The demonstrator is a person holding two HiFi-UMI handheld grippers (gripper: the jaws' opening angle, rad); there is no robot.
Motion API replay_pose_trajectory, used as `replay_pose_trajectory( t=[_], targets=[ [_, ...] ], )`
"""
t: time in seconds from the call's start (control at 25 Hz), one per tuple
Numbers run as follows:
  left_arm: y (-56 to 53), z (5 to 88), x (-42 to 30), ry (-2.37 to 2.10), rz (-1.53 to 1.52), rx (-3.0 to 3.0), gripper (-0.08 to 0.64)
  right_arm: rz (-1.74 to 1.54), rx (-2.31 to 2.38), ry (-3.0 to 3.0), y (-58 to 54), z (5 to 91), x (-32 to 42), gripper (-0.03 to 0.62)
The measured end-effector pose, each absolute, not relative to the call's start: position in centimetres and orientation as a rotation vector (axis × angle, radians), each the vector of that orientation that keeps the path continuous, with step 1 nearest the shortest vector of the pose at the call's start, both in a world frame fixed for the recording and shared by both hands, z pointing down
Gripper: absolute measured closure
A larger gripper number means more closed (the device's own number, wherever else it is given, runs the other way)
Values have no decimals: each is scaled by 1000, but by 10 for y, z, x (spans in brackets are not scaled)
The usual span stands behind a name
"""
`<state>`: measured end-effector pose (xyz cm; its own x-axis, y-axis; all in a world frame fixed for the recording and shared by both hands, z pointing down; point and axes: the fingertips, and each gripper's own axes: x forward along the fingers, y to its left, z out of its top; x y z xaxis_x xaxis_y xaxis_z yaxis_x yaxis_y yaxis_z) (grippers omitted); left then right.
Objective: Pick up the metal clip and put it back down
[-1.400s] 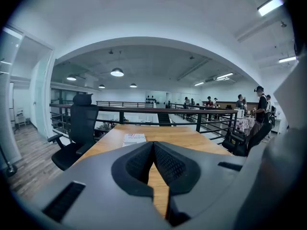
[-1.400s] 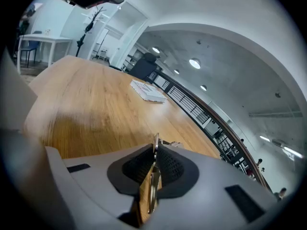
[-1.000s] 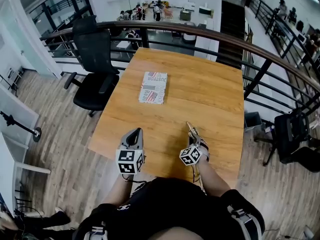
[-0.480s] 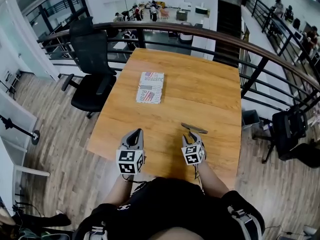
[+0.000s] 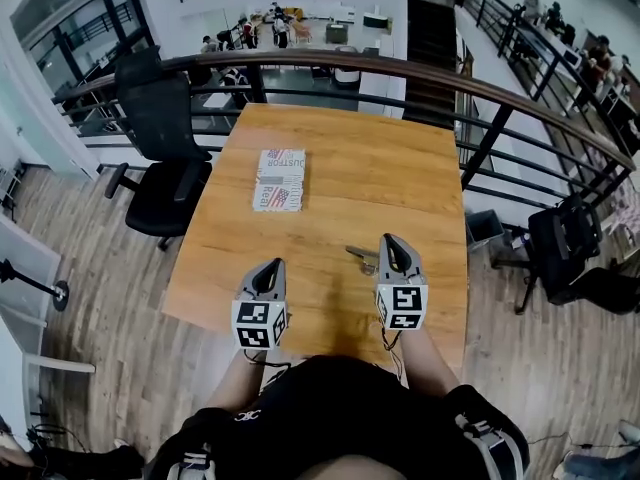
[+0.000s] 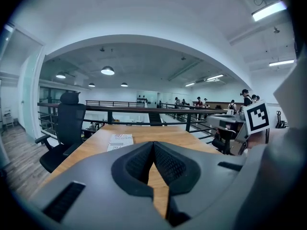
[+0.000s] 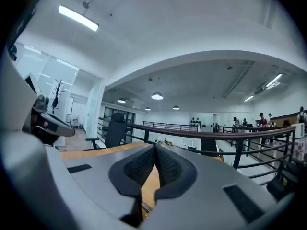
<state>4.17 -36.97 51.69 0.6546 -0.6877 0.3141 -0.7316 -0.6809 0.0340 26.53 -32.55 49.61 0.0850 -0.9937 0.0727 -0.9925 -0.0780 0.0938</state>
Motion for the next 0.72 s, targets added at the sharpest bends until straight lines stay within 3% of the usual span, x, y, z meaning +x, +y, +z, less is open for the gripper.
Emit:
replay_pose_trajectory(
  t=[0.72],
  targets=[
    [-367, 511, 48, -1124, 410, 2744, 548, -82, 2270, -2075, -302, 470, 257, 578]
  ],
)
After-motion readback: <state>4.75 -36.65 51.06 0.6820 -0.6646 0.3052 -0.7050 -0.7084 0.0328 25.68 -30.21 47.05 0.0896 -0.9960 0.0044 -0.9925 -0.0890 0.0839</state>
